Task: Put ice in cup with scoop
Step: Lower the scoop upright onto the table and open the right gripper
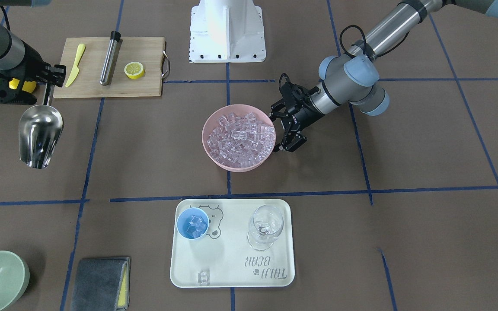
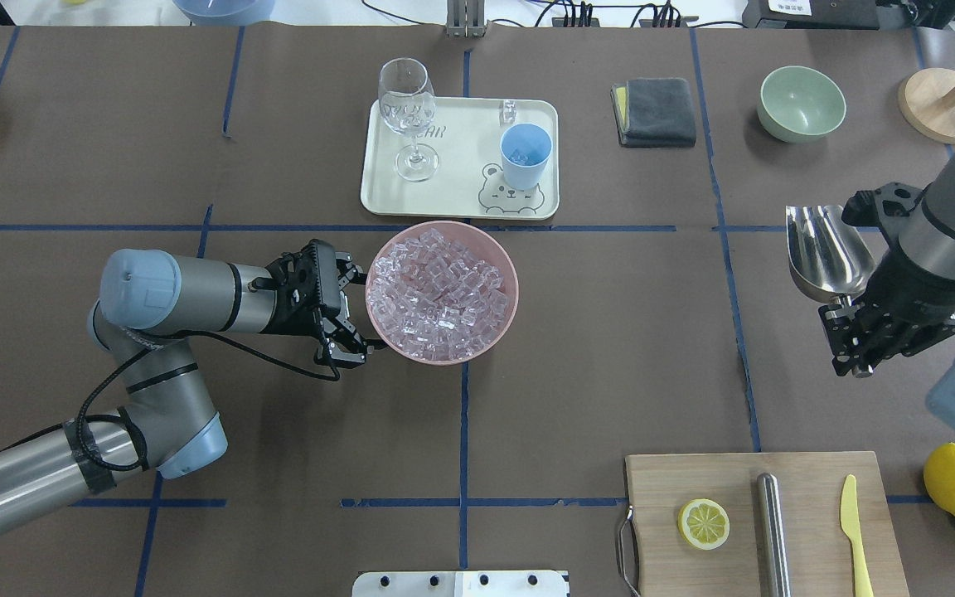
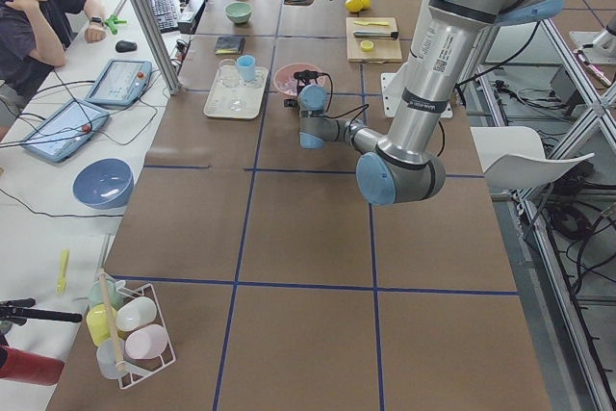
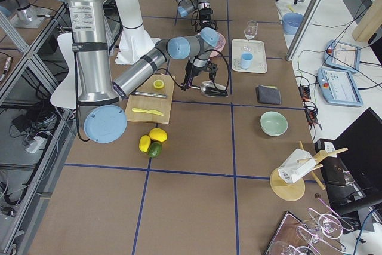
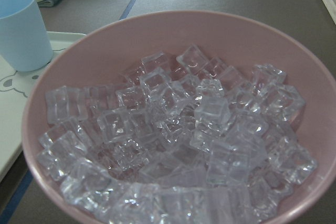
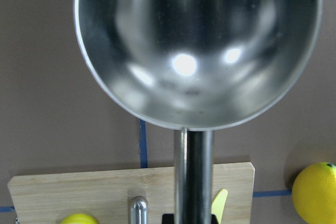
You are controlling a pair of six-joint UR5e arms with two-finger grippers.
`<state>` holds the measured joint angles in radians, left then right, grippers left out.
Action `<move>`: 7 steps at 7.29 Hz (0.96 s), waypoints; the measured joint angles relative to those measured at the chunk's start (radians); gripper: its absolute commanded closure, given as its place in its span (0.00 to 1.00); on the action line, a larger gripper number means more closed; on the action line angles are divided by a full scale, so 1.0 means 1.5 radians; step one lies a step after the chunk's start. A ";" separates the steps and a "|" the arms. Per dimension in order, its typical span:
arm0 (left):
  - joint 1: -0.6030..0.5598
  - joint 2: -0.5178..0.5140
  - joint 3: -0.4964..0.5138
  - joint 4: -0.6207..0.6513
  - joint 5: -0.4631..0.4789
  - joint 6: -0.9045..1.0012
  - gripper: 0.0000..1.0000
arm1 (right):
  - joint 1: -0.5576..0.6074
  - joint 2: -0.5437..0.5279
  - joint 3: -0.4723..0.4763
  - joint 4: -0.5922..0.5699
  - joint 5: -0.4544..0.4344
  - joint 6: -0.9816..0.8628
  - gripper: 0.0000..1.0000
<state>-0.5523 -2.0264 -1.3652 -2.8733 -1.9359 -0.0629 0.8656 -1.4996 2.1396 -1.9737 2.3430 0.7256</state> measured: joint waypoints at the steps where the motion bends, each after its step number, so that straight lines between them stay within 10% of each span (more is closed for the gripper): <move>1: 0.000 0.000 0.000 0.000 0.000 0.000 0.00 | -0.029 -0.024 -0.006 0.067 -0.002 0.048 1.00; 7: 0.001 0.001 0.000 0.000 0.000 0.000 0.00 | -0.149 -0.081 -0.128 0.376 -0.044 0.231 1.00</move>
<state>-0.5510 -2.0251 -1.3652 -2.8731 -1.9359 -0.0629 0.6427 -1.6211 1.9480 -1.4098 2.2770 1.0720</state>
